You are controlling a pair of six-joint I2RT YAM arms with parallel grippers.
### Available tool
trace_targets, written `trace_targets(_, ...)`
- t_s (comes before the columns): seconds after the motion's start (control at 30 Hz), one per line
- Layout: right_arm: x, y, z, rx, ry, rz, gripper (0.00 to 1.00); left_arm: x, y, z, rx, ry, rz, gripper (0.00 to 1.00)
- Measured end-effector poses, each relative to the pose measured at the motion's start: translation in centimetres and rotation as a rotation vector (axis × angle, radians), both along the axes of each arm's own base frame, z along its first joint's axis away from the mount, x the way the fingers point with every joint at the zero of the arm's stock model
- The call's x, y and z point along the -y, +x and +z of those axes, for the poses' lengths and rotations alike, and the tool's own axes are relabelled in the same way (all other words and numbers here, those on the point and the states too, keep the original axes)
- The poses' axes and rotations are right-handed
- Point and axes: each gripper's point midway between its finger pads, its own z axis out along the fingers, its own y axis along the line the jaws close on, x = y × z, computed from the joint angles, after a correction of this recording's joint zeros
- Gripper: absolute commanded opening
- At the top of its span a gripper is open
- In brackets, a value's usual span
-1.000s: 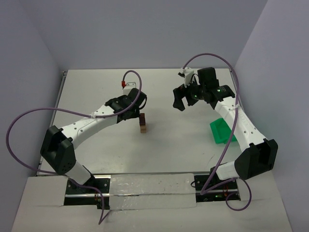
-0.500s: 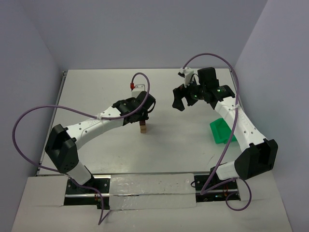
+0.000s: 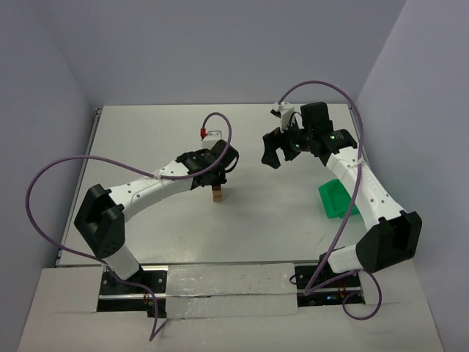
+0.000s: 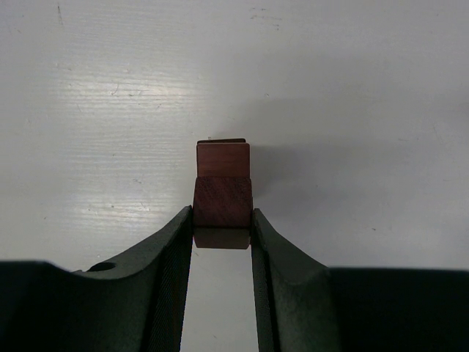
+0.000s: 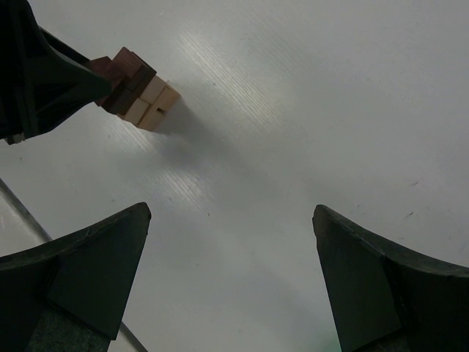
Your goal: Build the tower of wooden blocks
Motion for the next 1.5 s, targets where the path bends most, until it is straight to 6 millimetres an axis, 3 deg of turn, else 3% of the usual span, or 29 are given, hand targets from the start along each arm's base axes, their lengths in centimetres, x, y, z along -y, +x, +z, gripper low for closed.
trace_targets(1.0, -0.4, -0.3, 0.0, -0.008, 0.019, 0.02, 1.0, 0.3, 0.8, -0.7, -0.002, 0.033, 0.02, 0.13)
trace_targets(1.13, -0.4, -0.3, 0.0, -0.008, 0.02, 0.023, 1.0, 0.2, 0.9, -0.8, -0.002, 0.036, 0.023, 0.25)
trace_targets(1.23, -0.4, -0.3, 0.0, -0.008, 0.021, 0.023, 1.0, 0.1, 1.0, -0.8, -0.002, 0.036, 0.026, 0.48)
trace_targets(1.27, -0.4, -0.3, 0.0, -0.009, 0.021, 0.024, 1.0, 0.1, 1.0, -0.8, -0.002, 0.036, 0.028, 0.5)
trace_targets(1.33, -0.5, -0.3, 0.1, -0.009, 0.022, 0.024, 1.0, 0.1, 1.1, -0.8, -0.002, 0.035, 0.03, 0.75)
trace_targets(1.4, -0.5, -0.3, 0.1, -0.009, 0.022, 0.024, 1.0, 0.0, 1.1, -0.8, -0.003, 0.036, 0.029, 0.9)
trace_targets(1.5, -0.5, -0.3, 0.1, -0.009, 0.022, 0.024, 1.0, 0.1, 1.0, -0.8, -0.005, 0.033, 0.026, 0.99)
